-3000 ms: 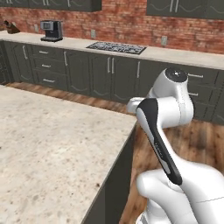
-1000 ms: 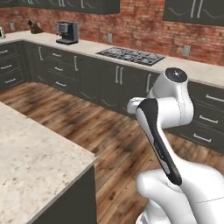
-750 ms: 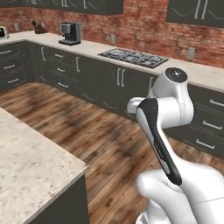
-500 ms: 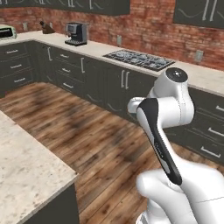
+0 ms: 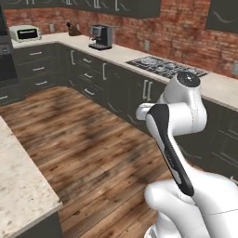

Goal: Transport the steak from the fridge to the microwave and turn on the microwave.

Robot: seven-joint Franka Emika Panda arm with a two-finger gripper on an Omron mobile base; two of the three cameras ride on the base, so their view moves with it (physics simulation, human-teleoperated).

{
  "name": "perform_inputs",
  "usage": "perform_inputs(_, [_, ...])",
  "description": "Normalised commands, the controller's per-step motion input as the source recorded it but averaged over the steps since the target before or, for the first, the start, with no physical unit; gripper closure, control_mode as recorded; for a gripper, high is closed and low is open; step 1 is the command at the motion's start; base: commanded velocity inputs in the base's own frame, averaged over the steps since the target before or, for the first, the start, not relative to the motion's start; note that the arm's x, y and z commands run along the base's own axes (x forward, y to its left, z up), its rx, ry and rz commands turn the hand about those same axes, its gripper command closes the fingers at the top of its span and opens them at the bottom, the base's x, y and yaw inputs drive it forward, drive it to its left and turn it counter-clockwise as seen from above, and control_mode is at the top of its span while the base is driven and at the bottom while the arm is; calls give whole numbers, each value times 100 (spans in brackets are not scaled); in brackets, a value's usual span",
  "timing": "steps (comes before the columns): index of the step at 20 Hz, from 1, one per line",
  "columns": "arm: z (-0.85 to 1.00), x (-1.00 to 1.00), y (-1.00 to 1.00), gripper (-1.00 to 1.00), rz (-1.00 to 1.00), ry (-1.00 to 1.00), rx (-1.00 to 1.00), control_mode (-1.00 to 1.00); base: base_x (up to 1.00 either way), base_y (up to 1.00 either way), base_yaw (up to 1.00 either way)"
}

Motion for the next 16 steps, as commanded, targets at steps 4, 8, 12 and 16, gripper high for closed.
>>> perform_inputs(4, [0,0,0,100,0,0,0,100,65,-37,30])
perform_inputs(8, [0,0,0,100,0,0,0,100,66,-34,33])
perform_inputs(12, [0,0,0,100,0,0,0,100,67,-30,36])
perform_inputs(16, [0,0,0,100,0,0,0,100,68,-25,39])
